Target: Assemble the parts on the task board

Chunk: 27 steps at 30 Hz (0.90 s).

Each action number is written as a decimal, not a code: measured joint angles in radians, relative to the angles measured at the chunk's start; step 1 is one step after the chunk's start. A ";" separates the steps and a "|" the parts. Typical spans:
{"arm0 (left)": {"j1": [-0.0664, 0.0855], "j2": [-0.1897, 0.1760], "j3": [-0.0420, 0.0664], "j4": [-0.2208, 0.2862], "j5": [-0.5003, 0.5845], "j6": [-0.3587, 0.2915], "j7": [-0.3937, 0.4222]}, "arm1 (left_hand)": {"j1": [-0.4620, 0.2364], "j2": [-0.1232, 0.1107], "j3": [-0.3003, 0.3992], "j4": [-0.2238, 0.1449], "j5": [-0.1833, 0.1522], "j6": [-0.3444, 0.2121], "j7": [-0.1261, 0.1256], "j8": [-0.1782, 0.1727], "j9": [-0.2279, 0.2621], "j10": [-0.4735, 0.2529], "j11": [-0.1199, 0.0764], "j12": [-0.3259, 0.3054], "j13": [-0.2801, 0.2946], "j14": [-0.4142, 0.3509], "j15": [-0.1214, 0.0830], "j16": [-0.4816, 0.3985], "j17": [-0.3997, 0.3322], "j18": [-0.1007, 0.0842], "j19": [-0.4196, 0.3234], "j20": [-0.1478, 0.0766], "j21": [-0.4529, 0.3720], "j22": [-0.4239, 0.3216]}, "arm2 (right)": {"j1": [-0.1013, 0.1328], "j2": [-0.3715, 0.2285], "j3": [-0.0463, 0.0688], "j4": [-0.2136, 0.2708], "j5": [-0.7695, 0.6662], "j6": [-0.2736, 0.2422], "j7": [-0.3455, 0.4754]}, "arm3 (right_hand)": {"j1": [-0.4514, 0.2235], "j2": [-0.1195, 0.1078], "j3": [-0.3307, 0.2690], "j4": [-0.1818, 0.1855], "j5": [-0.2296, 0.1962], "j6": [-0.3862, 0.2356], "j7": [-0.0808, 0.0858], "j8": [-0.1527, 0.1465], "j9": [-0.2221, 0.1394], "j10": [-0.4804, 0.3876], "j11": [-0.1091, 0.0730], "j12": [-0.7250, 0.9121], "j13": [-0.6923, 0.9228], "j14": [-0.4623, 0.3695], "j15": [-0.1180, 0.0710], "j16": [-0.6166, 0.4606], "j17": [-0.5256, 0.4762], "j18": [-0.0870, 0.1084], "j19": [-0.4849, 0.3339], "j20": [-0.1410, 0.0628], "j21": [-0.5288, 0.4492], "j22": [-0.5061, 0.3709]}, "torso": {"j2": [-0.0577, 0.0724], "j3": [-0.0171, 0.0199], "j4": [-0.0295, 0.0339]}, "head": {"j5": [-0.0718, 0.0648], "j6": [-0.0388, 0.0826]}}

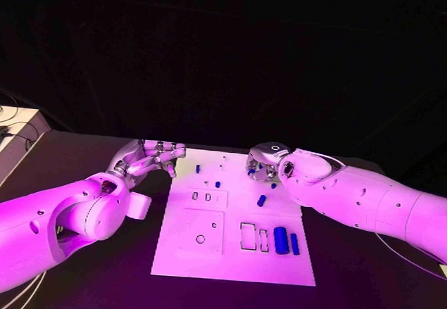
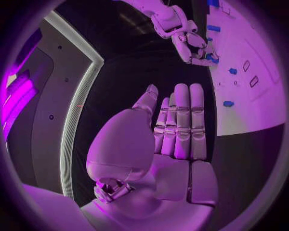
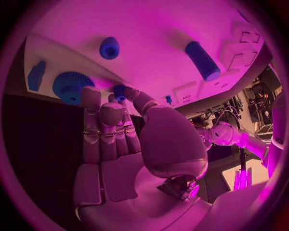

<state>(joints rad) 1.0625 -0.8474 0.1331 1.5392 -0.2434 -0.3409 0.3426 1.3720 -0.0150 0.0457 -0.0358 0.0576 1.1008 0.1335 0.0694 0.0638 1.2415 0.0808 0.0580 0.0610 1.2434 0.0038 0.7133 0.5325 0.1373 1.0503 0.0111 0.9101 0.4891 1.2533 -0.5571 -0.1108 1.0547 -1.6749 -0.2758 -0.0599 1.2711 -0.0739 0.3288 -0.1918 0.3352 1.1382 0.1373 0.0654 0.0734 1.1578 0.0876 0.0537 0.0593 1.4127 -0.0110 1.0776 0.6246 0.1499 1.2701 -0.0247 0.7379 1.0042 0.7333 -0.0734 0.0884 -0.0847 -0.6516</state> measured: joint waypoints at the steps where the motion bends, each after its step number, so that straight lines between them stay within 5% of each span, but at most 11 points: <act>1: 0.000 0.000 0.000 0.000 0.000 0.000 0.000 | 0.000 0.000 0.000 0.000 0.000 0.000 0.000 0.000 0.000 0.000 0.000 0.000 0.000 0.000 0.000 0.000 0.000 0.000 0.000 0.000 0.000 0.000 | 0.000 0.000 0.000 0.000 -0.001 -0.001 0.000 | 0.000 0.000 0.002 -0.002 0.000 0.000 0.000 0.000 0.000 0.001 0.001 0.000 0.000 0.000 0.000 0.000 0.000 0.000 0.000 0.000 -0.014 0.017 | 0.001 0.0000 0.0000 | 0.000 0.001; 12: 0.000 0.001 0.000 -0.005 0.000 0.002 -0.001 | 0.000 0.000 0.003 -0.003 0.000 0.000 0.000 0.000 0.000 -0.007 0.000 0.000 0.000 0.000 0.000 0.000 -0.003 0.009 -0.004 0.004 0.004 -0.002 | 0.000 -0.005 0.000 0.009 -0.007 -0.044 0.001 | 0.029 0.014 0.048 -0.029 -0.040 0.041 -0.009 0.000 0.007 0.053 0.005 0.001 -0.001 -0.003 -0.015 0.000 0.003 -0.005 0.018 -0.008 -0.018 0.092 | 0.010 -0.0012 0.0020 | -0.001 0.011; 17: 0.000 0.000 0.000 -0.007 0.000 0.002 -0.002 | -0.002 0.002 0.003 -0.003 0.000 0.000 0.000 0.000 0.000 -0.007 0.000 0.000 0.000 0.000 0.000 0.000 -0.005 0.013 -0.004 0.004 0.004 -0.003 | -0.003 -0.010 -0.001 0.021 -0.008 -0.082 0.001 | 0.063 0.033 0.042 -0.038 -0.082 0.072 -0.021 0.000 0.014 0.056 0.009 0.001 -0.001 -0.002 -0.024 0.000 0.006 -0.016 0.026 -0.016 -0.004 0.122 | 0.013 -0.0019 0.0027 | -0.001 0.015; 27: -0.001 -0.001 0.000 -0.011 0.000 0.003 -0.002 | -0.004 0.004 0.003 -0.003 0.000 0.000 0.000 0.000 0.000 -0.007 0.000 0.000 0.000 0.000 0.000 0.000 -0.006 0.013 -0.003 0.004 0.004 -0.003 | -0.010 -0.015 0.003 0.059 -0.013 -0.151 -0.016 | 0.067 0.044 0.022 -0.055 -0.089 0.086 -0.026 0.000 0.017 0.058 0.009 0.001 -0.001 -0.001 -0.031 0.000 0.022 -0.036 0.035 -0.036 -0.017 0.193 | 0.018 -0.0035 0.0040 | 0.002 0.025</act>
<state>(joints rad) 1.0619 -0.8481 0.1330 1.5284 -0.2431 -0.3383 0.3407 1.3680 -0.0110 0.0485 -0.0386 0.0575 1.1008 0.1335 0.0694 0.0637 1.2346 0.0805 0.0579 0.0609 1.2434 0.0038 0.7133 0.5267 0.1504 1.0468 0.0149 0.9139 0.4860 1.2429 -0.5719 -0.1075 1.1132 -1.6877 -0.4263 -0.0759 1.3380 -0.0296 0.3504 -0.2468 0.2457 1.2246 0.1117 0.0654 0.0906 1.2155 0.0969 0.0551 0.0579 1.4113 -0.0416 1.0775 0.6462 0.1137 1.3055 -0.0608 0.7208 1.1975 0.7517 -0.0770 0.0924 -0.0828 -0.6269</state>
